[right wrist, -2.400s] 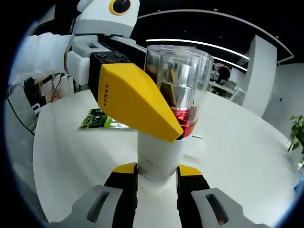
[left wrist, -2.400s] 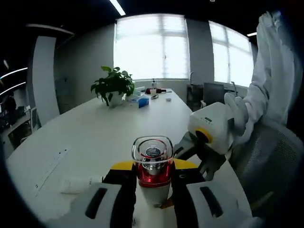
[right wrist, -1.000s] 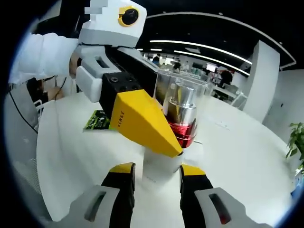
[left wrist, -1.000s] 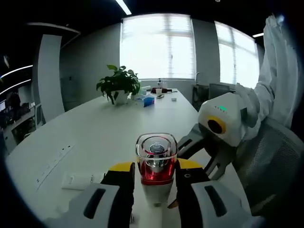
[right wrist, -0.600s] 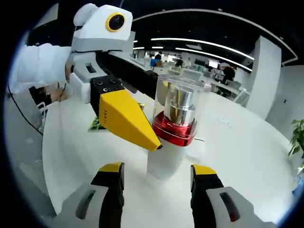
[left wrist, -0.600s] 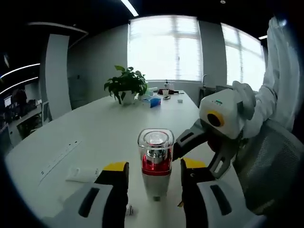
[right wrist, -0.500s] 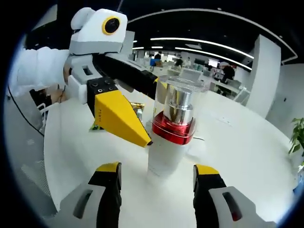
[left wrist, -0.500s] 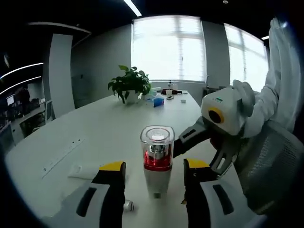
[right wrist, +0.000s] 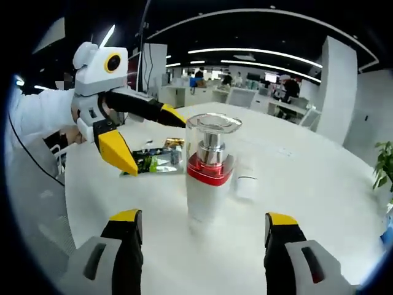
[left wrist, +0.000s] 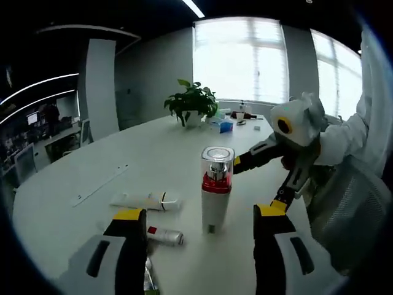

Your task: Arrange the skincare products in the storage area until every visible bottle or jar stands upright without overlapping.

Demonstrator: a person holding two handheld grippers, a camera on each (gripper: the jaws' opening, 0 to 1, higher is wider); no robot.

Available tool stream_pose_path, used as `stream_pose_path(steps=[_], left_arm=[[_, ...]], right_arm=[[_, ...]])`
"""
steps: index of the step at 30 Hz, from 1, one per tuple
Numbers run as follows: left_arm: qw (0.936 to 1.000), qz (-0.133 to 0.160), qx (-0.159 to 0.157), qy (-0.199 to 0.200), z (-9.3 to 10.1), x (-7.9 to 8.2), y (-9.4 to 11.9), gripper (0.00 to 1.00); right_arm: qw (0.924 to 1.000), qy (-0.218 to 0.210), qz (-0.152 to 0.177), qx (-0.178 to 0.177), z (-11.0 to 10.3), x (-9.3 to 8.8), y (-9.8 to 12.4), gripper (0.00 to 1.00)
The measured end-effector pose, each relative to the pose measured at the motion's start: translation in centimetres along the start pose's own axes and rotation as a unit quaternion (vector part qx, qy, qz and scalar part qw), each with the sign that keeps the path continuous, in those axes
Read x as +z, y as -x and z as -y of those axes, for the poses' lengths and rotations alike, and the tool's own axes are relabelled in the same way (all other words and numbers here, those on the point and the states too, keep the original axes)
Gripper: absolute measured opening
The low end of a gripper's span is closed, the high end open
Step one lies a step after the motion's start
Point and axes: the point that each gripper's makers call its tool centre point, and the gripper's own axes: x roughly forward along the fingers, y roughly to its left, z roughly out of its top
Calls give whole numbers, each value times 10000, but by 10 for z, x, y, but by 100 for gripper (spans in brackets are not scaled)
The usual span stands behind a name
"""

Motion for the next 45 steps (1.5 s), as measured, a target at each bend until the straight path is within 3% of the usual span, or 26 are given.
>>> stream_pose_path(steps=[3, 8, 13, 20, 22, 29, 33, 38, 45], left_arm=[[9999, -97, 41, 80, 5, -5, 9, 70], [9989, -204, 236, 338, -6, -18, 26, 75], [9981, -346, 315, 402, -5, -25, 39, 81], [9958, -295, 606, 612, -11, -26, 61, 85], [9948, -327, 708, 652, -19, -32, 68, 87], [9925, -373, 857, 784, -16, -39, 90, 92], [9901, -577, 1111, 632, -18, -48, 103, 92], [9874, -397, 1274, 854, -18, -45, 115, 94], [9864, -474, 1338, 830, -19, -48, 127, 98]], right_arm=[[10000, 8, -9, 18, -1, 0, 5, 81], [10000, 25, -40, 71, -6, -3, 10, 86], [9999, 91, -39, 86, -8, -3, 15, 90], [9997, 201, 79, 110, -11, 4, 24, 100], [9997, 186, 103, 128, -13, 6, 26, 99], [9996, 92, 267, 76, -17, 16, 35, 99], [9996, 99, 256, 49, -16, 17, 35, 100], [9993, 258, 266, -26, -16, 19, 36, 100], [9994, 267, 218, -46, -16, 18, 39, 100]])
